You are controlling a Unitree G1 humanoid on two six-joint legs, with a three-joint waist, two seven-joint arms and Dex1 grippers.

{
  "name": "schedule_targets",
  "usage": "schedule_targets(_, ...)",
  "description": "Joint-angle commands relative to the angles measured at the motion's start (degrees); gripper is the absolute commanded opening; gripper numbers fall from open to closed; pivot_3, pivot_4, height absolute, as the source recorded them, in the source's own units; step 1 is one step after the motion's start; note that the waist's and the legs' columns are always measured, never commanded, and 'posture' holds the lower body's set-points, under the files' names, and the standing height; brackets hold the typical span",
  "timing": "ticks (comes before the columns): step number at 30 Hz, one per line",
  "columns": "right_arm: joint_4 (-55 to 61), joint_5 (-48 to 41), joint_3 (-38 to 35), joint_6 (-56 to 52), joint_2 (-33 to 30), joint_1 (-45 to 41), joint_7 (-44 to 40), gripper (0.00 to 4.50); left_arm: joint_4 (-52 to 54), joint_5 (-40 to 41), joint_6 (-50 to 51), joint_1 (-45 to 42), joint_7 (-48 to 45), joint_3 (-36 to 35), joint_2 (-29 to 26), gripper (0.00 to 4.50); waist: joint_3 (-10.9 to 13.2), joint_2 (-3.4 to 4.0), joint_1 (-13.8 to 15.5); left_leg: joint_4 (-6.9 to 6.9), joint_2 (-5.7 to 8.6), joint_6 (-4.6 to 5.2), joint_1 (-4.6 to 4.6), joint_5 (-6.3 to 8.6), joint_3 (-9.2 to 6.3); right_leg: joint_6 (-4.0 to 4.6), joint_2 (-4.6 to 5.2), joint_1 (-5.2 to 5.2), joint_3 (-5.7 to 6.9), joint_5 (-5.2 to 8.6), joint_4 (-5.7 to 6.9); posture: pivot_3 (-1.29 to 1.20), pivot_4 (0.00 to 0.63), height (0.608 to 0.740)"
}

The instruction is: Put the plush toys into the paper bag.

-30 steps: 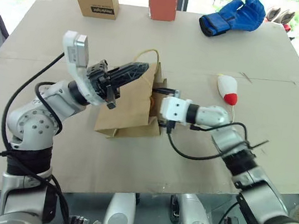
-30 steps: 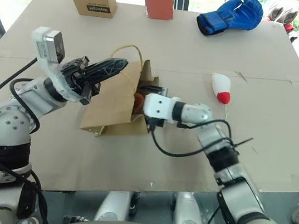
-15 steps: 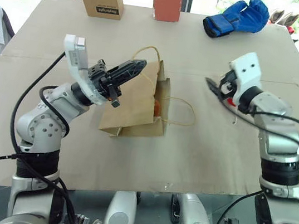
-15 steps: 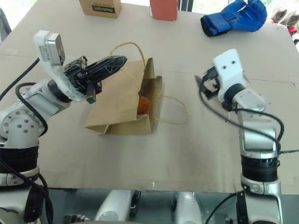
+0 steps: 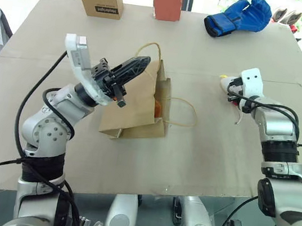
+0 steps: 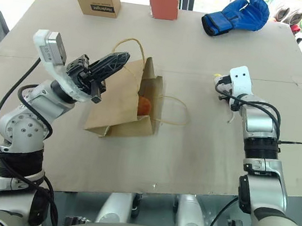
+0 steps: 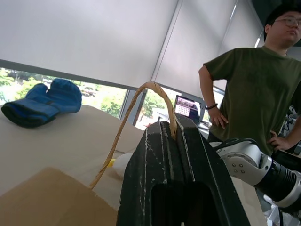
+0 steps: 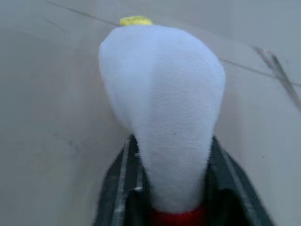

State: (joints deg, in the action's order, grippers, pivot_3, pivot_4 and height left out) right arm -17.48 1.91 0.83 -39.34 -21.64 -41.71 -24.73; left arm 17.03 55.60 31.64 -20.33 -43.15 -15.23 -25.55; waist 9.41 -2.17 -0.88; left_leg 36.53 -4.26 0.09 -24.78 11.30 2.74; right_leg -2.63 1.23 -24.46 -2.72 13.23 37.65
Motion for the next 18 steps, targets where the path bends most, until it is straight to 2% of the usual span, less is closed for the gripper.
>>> schedule_targets(1,10.32,-1.65,1.66,9.29,-3.12,2.89,-6.31,0.04,2.06,1.32,-1.05,-0.31,-0.1,-0.9,0.16,0.0,0.01,0.02,-0.08,0.0,0.0,0.0,0.0,0.0,0.0,0.0,0.0,0.0,-0.01,0.0,0.0,0.0,0.15,0.74)
schedule_targets(4,24.61,-4.64,8.1,18.77,-7.14,7.86,-19.25,0.04,0.9,1.73,-0.63,-1.26,-0.89,-0.63,0.06,0.0,0.06,0.1,-0.07,0.0,0.0,0.0,0.0,0.0,0.0,-0.01,-0.01,0.0,-0.01,0.0,-0.01,0.0,0.15,0.74)
schedule_targets(8,27.66,-2.53,15.89,25.49,-8.01,6.44,-25.39,0.04,-0.94,1.44,-0.2,-3.23,-2.11,0.21,-0.15,0.0,0.06,0.1,-0.93,-0.02,-0.11,0.0,0.08,0.0,-0.1,-0.09,-0.18,0.01,0.02,0.05,0.05,0.0,0.15,0.74)
schedule_targets(12,24.25,-0.55,22.03,30.33,-3.87,1.51,-27.79,0.04,-2.43,1.14,0.24,-5.28,-3.18,1.02,-0.2,0.0,0.06,0.1,-1.14,0.05,-0.1,0.0,0.1,-0.01,-0.13,0.02,-0.19,0.01,0.03,0.08,0.09,0.0,0.15,0.74)
schedule_targets(18,7.62,6.89,30.63,44.99,5.06,-8.57,-27.92,0.04,-1.93,2.16,1.48,-6.5,-3.62,1.82,-0.48,0.0,0.06,0.1,-1.21,0.06,-0.1,0.0,0.05,0.0,-0.12,-0.01,-0.17,0.01,0.02,0.02,0.07,0.0,0.15,0.74)
